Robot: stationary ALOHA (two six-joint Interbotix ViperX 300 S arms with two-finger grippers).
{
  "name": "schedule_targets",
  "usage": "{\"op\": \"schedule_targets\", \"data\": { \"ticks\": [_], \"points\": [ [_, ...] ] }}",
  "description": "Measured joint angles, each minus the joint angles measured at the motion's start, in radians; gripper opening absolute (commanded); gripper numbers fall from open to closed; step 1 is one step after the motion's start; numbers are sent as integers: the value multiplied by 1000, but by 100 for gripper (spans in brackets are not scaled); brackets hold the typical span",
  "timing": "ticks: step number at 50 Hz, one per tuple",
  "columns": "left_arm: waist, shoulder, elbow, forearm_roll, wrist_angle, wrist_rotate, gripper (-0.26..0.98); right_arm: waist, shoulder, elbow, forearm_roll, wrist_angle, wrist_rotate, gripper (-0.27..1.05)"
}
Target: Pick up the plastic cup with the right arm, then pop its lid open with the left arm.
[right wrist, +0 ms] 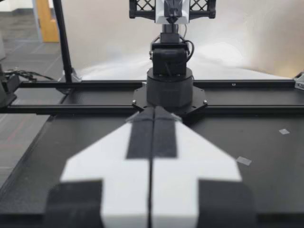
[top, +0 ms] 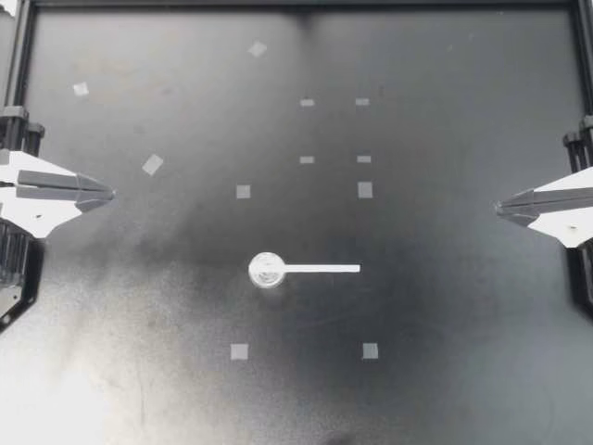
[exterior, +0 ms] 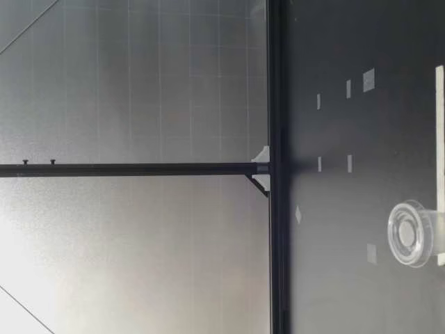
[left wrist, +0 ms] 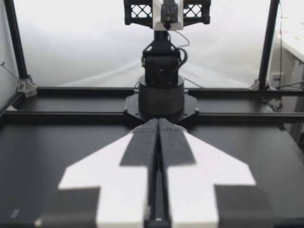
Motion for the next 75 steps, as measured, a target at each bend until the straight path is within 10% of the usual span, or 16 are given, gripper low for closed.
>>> {"op": "schedule_targets", "data": {
  "ticks": [21,39,75],
  "points": [
    [29,8,52,-15,6,-8,-3,-2,-8,49,0,0,0,-8],
    [48,428,-135,-15,161,11,-3,-3,380,-25,2,-147,11,-6],
    [3,853,-144,-15,-97,-49,-3,-2,1078,-236,5,-449,196,61]
  ]
}}
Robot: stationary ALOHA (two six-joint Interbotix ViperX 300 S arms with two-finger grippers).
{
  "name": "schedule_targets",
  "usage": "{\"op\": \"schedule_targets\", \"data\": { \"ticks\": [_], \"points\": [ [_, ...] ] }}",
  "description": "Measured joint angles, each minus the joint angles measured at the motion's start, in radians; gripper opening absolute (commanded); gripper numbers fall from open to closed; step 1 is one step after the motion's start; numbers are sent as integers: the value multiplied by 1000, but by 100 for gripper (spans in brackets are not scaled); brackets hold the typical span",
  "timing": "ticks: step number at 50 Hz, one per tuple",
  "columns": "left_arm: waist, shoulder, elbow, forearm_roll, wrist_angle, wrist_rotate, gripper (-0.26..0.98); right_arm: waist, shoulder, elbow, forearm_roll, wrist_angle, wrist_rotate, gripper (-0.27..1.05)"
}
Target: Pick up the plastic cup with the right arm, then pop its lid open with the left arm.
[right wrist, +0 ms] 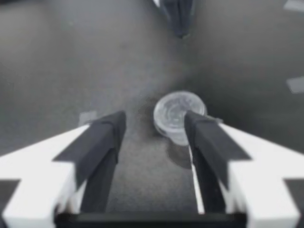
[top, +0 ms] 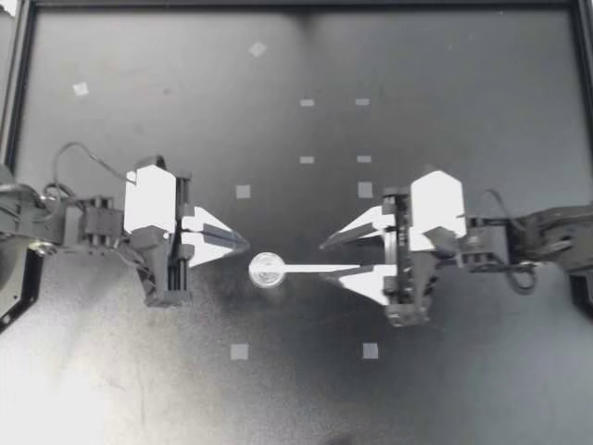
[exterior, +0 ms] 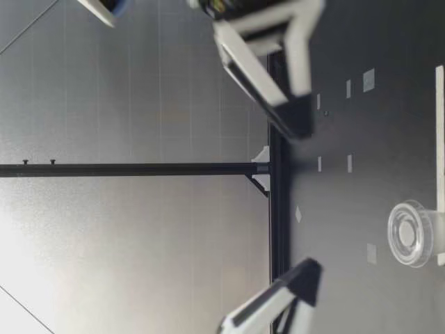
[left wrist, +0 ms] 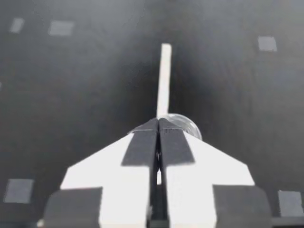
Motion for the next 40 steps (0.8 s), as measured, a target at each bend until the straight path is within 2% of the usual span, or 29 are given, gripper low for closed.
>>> {"op": "schedule_targets", "data": {
  "ticks": [11,18,40],
  "points": [
    [-15,80,0,0,-55,-25,-3,-2,117,-63,0,0,40,62],
    [-20,117,-9,0,-71,-26,-3,-2,173,-92,18,20,55,68],
    [-25,166,-34,0,-74,-25,-3,-6,259,-183,32,127,58,72]
  ]
}}
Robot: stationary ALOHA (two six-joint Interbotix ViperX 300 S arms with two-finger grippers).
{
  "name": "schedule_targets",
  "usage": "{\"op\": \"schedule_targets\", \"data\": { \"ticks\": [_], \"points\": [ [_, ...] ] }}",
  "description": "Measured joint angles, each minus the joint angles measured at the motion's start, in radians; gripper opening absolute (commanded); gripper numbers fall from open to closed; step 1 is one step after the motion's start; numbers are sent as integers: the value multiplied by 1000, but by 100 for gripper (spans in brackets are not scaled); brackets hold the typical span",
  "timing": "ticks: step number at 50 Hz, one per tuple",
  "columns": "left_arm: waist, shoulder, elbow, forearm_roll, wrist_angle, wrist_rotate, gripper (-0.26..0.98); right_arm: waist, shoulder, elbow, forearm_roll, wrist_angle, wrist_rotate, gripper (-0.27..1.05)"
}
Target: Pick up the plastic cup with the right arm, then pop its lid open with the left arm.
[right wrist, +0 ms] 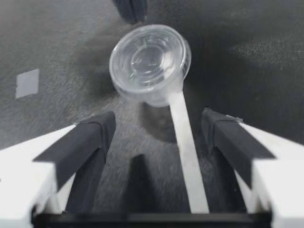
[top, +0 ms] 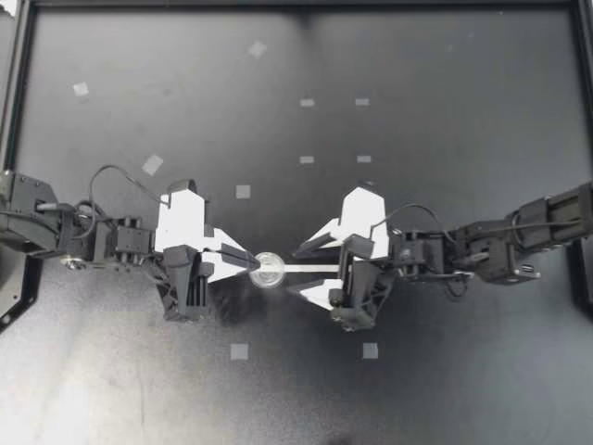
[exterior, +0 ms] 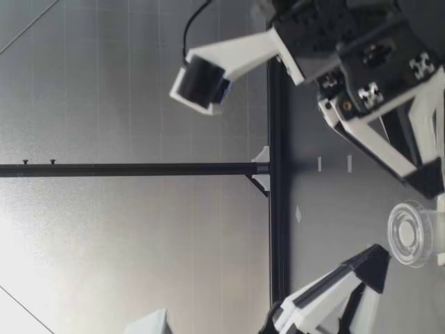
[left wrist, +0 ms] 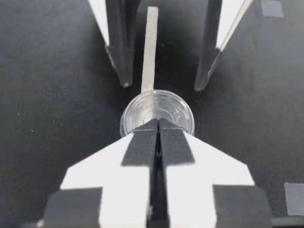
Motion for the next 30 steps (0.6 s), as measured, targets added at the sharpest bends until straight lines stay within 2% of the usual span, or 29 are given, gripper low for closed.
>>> {"op": "schedule_targets", "data": {
  "ticks": [30],
  "points": [
    [-3,51,-3,0,0,-2,-3,-3,63,-74,-9,8,-3,72]
  ]
}}
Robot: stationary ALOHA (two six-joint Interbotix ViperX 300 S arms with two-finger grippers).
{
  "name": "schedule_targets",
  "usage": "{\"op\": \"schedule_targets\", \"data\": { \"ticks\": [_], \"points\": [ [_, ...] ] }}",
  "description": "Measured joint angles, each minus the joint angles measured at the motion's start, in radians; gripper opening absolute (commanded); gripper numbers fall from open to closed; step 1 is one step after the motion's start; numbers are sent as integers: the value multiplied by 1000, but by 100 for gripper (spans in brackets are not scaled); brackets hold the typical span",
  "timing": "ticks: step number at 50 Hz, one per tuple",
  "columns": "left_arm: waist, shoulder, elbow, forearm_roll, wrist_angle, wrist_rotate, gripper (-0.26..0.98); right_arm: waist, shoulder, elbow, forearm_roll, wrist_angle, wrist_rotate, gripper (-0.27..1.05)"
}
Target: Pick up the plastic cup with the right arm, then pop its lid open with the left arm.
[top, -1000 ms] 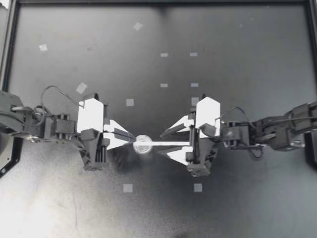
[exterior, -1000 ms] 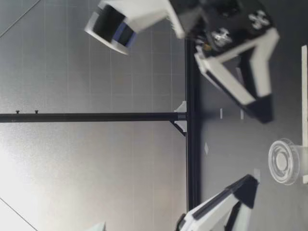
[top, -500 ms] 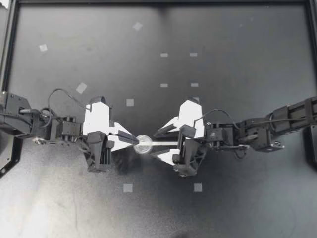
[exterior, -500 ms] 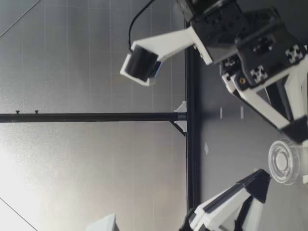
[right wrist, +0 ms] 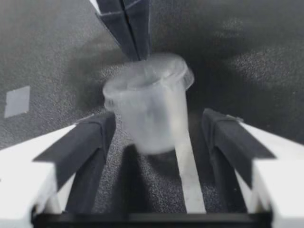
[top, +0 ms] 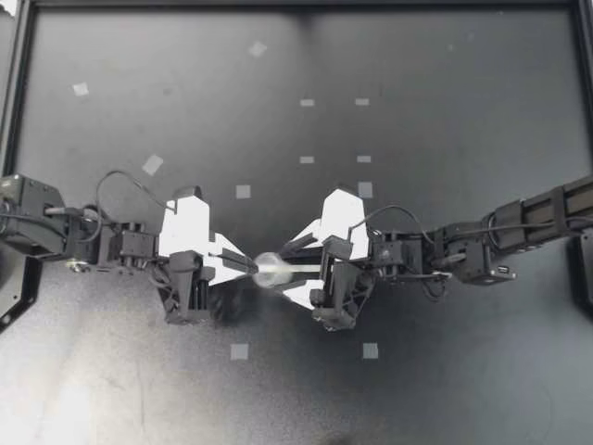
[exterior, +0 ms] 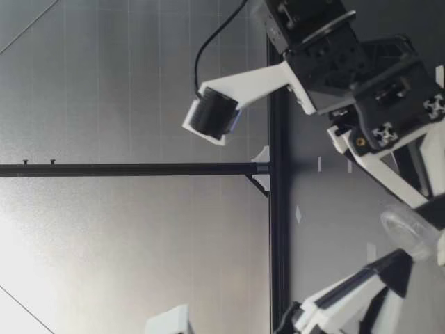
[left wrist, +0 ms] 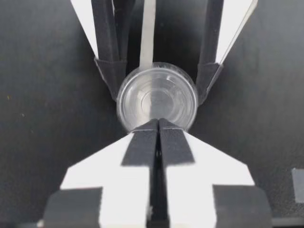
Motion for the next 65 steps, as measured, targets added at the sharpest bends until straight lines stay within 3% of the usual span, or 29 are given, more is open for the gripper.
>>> {"op": "schedule_targets", "data": {
  "ticks": [21,39,48,60,65],
  "points": [
    [-2,9,-2,0,0,0,-3,-3,8,-8,-40,34,-5,70],
    [-2,9,-5,0,0,0,-3,-15,-9,-20,-71,109,-5,40],
    [-2,-2,-5,0,11,-3,-3,-14,-14,-21,-75,123,-3,36],
    [-2,-140,14,-8,12,-54,-3,-11,-67,-12,-95,152,-23,36],
    [-2,-218,48,-54,-44,-109,-1,-9,-135,12,-103,132,-61,36]
  ]
}}
